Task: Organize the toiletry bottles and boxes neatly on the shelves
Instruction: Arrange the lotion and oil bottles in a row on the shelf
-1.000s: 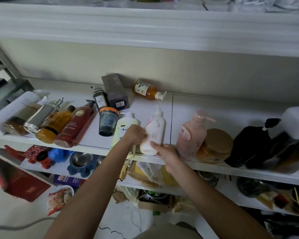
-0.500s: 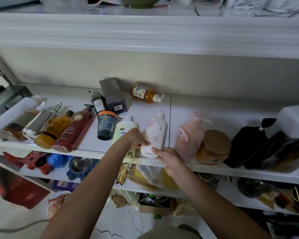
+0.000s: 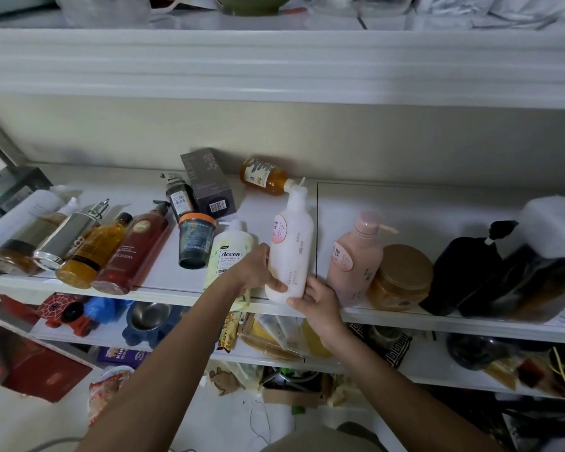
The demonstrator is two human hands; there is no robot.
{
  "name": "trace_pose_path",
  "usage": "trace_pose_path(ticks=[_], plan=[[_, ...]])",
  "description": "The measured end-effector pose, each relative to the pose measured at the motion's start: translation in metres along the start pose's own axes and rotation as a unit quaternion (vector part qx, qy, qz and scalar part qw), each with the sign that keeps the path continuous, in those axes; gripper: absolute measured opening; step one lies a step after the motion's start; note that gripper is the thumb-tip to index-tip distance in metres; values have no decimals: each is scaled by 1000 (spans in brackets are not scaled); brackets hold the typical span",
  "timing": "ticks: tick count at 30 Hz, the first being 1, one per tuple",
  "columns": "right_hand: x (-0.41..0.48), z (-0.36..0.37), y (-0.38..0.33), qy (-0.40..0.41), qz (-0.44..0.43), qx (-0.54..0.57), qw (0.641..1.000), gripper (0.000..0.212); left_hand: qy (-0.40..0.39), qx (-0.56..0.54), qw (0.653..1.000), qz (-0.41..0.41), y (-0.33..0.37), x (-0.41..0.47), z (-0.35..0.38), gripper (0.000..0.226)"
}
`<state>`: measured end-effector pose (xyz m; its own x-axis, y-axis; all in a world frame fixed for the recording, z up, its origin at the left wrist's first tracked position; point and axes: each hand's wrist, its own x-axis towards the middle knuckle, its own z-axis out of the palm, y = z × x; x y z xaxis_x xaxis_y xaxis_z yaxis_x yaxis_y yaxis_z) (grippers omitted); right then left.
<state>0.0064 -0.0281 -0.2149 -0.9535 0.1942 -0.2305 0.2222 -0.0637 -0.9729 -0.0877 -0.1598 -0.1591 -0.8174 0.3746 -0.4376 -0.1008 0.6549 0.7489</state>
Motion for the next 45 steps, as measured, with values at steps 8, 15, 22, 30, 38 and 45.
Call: trace_pose_path(ticks=[8,15,22,30,38,45], plan=[[3,1,10,57,-76,-111,989,52,96,53,988,109,-2,-2,19,75],[5,2,18,64,-108,-307,943,72,183,-40,976,113,-21,-9,44,67],[-8,-6,18,57,-72,-316,944,78,169,-22,979,116,-20,-4,47,72],[-17,-6,25,69,-72,-290,952,80,148,-22,981,123,-21,-5,51,74],[-42,-8,21,111,-97,-271,951,59,140,-10,982,128,-20,-7,53,74],[-44,-17,16,190,-58,-178,964,25,134,4,983,129,-17,-9,54,72]])
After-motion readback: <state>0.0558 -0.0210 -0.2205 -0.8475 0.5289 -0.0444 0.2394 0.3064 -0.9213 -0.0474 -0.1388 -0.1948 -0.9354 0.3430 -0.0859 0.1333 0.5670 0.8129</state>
